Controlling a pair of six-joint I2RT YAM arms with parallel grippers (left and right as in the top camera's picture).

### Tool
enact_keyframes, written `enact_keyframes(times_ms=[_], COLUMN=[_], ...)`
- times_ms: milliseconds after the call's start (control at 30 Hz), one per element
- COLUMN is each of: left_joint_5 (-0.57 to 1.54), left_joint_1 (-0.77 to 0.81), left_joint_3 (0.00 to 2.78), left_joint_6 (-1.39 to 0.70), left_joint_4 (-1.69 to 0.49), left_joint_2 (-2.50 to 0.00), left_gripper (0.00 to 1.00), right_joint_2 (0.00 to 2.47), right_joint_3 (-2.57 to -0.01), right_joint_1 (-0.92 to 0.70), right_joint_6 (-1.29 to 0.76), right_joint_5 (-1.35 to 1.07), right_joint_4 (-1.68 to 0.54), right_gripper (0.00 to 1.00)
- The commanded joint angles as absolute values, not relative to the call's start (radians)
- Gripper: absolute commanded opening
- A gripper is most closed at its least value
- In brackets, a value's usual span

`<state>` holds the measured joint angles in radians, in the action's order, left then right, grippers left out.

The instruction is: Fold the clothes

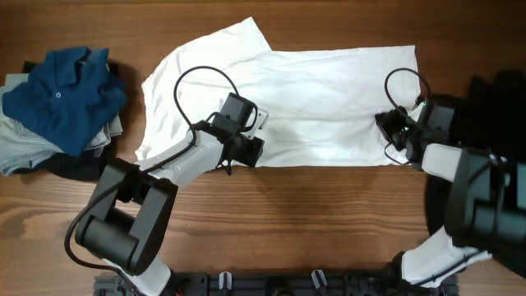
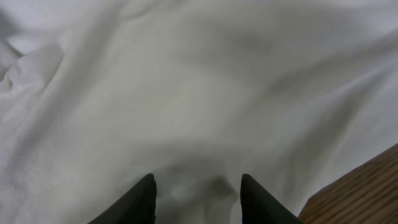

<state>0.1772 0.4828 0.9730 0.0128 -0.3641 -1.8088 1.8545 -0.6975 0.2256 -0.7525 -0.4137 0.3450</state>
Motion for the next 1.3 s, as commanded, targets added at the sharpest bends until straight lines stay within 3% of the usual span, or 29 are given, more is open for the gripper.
enact_keyframes(times_ms=[0,133,233,333,367,400,533,667,867,1133,1233,1267], left_joint_5=[0.129,0.129,0.122,0.095,0.091,0.086,-0.022,0.047,0.057,0.162,0.203,0.206], left_joint_1=[0.466,0.466,0.463,0.424,0.389,0.365,0.230,0.040,-0.171,-0.289,-0.289,-0.289], left_joint_3=[0.953,0.953,0.966,1.020,1.052,1.064,1.073,1.048,0.965,0.814,0.783,0.778], left_joint_6=[0.010,0.010,-0.006,-0.081,-0.096,-0.099,-0.189,-0.225,-0.226,-0.282,-0.282,-0.282], left_joint_4=[-0.376,-0.375,-0.400,-0.532,-0.634,-0.682,-0.818,-0.858,-0.847,-0.690,-0.616,-0.600], left_joint_2=[-1.859,-1.859,-1.833,-1.776,-1.739,-1.720,-1.658,-1.667,-1.682,-1.682,-1.682,-1.682], left_gripper=[0.44,0.46,0.42,0.45,0.47,0.48,0.53,0.57,0.57,0.61,0.58,0.51], right_joint_2=[1.916,1.826,1.711,1.615,1.562,1.537,1.485,1.489,1.489,1.489,1.489,1.489], right_joint_3=[-0.696,-0.702,-0.702,-0.702,-0.702,-0.702,-0.702,-0.702,-0.699,-0.699,-0.699,-0.699], right_joint_1=[0.220,0.254,0.300,0.350,0.389,0.411,0.488,0.502,0.502,0.502,0.502,0.502], right_joint_6=[-0.780,-0.720,-0.601,-0.528,-0.493,-0.487,-0.471,-0.471,-0.471,-0.472,-0.473,-0.473], right_joint_5=[-0.573,-0.752,-0.732,-0.625,-0.566,-0.541,-0.492,-0.439,-0.324,-0.313,-0.311,-0.310], right_joint_4=[0.559,0.598,0.384,0.154,0.029,-0.036,-0.228,-0.381,-0.472,-0.480,-0.480,-0.480], right_gripper=[0.04,0.06,0.15,0.25,0.36,0.40,0.45,0.51,0.66,0.70,0.70,0.71])
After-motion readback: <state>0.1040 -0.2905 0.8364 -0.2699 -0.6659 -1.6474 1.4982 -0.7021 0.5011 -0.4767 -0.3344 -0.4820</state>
